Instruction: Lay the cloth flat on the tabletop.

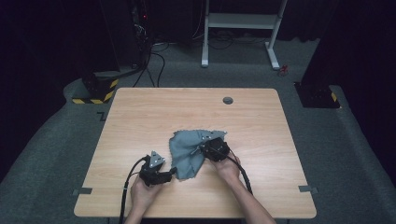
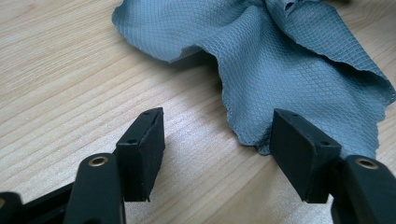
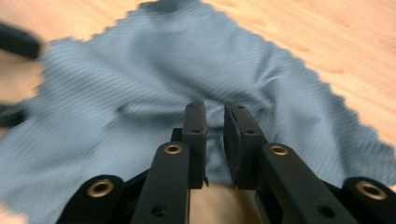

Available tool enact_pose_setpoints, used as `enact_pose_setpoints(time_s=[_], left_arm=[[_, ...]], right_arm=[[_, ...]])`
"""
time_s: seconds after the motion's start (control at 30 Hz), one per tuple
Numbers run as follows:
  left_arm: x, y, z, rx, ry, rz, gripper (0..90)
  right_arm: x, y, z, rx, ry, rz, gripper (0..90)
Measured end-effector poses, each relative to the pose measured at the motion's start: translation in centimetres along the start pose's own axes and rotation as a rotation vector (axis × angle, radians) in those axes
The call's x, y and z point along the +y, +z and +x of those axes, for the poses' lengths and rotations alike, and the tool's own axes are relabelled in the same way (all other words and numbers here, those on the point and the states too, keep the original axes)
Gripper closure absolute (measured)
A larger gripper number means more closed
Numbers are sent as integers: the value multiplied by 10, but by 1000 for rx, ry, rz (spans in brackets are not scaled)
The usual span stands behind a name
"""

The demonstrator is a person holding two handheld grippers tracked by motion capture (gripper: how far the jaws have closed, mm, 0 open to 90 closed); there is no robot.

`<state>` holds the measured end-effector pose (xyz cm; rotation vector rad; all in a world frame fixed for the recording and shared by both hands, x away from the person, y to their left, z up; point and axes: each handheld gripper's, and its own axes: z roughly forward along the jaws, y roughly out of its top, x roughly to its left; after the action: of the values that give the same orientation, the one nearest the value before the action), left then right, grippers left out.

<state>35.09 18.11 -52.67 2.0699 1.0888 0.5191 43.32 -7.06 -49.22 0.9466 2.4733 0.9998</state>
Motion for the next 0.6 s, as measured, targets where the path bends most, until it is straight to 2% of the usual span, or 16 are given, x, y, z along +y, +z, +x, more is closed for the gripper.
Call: enact_pose_setpoints(time_s=[0.1,0.17,0.3,0.33,0.43,0.5,0.6], left_arm=[[0,0,0,0,0,1,358],[0,0,0,0,0,1,358],[0,0,0,0,0,1,358],[0,0,0,0,0,1,358],[0,0,0,0,0,1,358],[0,0,0,0,0,1,358],[0,0,0,0,1,1,358]], right_arm=[[-6,-2,7,11,-19,21,807],[-8,3,7,21,-13,22,803],[-4,17,9,22,23,22,740],[-2,21,9,20,37,29,760],[-1,27,10,17,23,53,855],[-1,24,11,10,13,47,884],[-1,11,11,8,-2,8,888]])
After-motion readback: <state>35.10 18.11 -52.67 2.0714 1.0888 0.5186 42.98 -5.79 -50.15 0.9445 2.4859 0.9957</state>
